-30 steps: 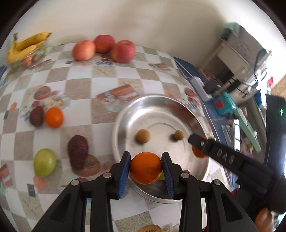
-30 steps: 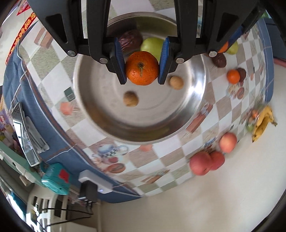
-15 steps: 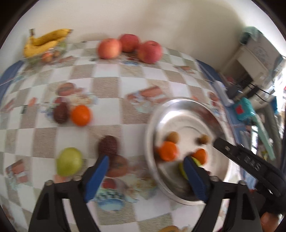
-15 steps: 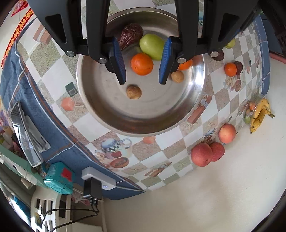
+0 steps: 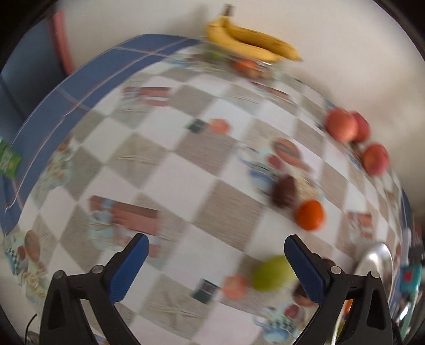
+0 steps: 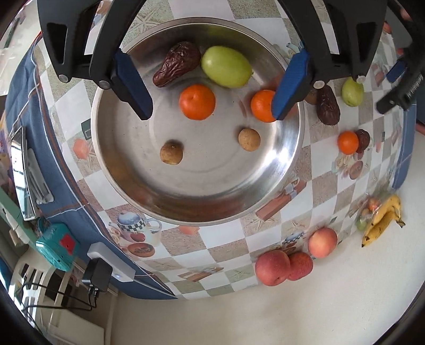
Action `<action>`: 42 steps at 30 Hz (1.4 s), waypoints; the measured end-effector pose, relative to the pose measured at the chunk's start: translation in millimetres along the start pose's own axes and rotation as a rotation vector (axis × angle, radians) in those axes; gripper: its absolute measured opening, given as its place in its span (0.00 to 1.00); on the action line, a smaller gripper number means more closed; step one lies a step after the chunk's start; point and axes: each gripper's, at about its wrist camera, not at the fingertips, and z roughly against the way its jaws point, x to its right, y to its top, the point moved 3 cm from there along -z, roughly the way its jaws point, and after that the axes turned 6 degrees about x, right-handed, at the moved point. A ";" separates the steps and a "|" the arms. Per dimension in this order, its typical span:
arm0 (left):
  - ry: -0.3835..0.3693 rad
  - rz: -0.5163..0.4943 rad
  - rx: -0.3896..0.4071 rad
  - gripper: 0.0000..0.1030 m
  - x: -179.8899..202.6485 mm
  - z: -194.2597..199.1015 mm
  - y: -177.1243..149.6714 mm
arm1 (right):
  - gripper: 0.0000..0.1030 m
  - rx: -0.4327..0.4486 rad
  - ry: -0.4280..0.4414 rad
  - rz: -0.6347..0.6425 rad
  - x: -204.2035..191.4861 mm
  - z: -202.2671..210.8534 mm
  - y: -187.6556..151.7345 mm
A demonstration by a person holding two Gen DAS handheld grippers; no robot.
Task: Organize fruits
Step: 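Withdraw both grippers from the plate toward the green fruit and date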
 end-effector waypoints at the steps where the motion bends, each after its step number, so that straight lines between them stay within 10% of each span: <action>1: 0.015 0.013 0.004 1.00 -7.5 -0.8 2.7 | 0.88 0.002 0.000 0.004 -2.1 0.5 0.5; 8: 0.064 0.032 0.009 1.00 -29.0 -0.4 10.4 | 0.88 0.024 0.074 0.087 -50.1 10.6 3.6; 17: -0.049 -0.048 -0.096 1.00 1.0 -13.3 -4.6 | 0.89 -0.039 0.189 0.227 -122.7 3.9 -16.4; 42: -0.195 -0.148 -0.220 1.00 47.8 -40.6 -12.8 | 0.89 -0.144 0.187 0.300 -146.7 -34.0 -28.0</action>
